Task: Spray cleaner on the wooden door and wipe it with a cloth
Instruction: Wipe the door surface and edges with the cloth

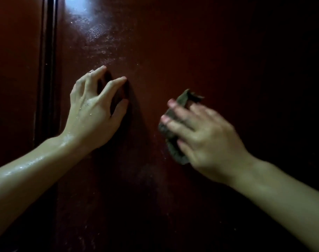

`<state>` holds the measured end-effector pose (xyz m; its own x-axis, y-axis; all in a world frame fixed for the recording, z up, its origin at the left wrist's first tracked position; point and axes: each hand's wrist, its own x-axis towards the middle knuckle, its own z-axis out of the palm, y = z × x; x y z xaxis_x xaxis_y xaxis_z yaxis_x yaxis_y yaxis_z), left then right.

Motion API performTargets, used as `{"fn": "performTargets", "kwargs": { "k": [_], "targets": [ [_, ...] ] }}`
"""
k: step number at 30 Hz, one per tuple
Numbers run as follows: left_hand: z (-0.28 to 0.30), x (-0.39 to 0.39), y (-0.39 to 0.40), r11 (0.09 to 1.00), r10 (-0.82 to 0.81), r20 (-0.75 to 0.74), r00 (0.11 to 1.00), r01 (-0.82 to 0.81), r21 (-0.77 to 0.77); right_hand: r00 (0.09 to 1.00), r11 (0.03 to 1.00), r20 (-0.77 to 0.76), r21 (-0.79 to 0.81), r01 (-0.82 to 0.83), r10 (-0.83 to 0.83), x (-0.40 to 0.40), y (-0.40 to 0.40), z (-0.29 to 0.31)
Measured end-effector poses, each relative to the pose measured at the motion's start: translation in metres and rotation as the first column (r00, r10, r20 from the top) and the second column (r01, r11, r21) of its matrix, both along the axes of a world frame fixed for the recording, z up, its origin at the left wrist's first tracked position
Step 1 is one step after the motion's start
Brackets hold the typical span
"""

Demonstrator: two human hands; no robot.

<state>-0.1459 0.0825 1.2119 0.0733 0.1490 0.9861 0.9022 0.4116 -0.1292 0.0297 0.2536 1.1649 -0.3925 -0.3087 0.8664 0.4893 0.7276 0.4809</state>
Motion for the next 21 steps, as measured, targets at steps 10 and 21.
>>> {"fn": "performTargets", "kwargs": {
  "k": [10, 21],
  "targets": [
    [-0.018, -0.049, -0.032, 0.996, -0.049, -0.022, 0.999, 0.051, 0.066, 0.988, 0.988, -0.132, -0.121, -0.094, 0.078, -0.081, -0.069, -0.058],
    [-0.041, -0.094, -0.084, 0.989, -0.091, -0.215, 0.972, 0.063, -0.132, 0.912, 0.948, -0.409, -0.293, -0.124, -0.007, -0.096, -0.076, 0.005]
  ]
}}
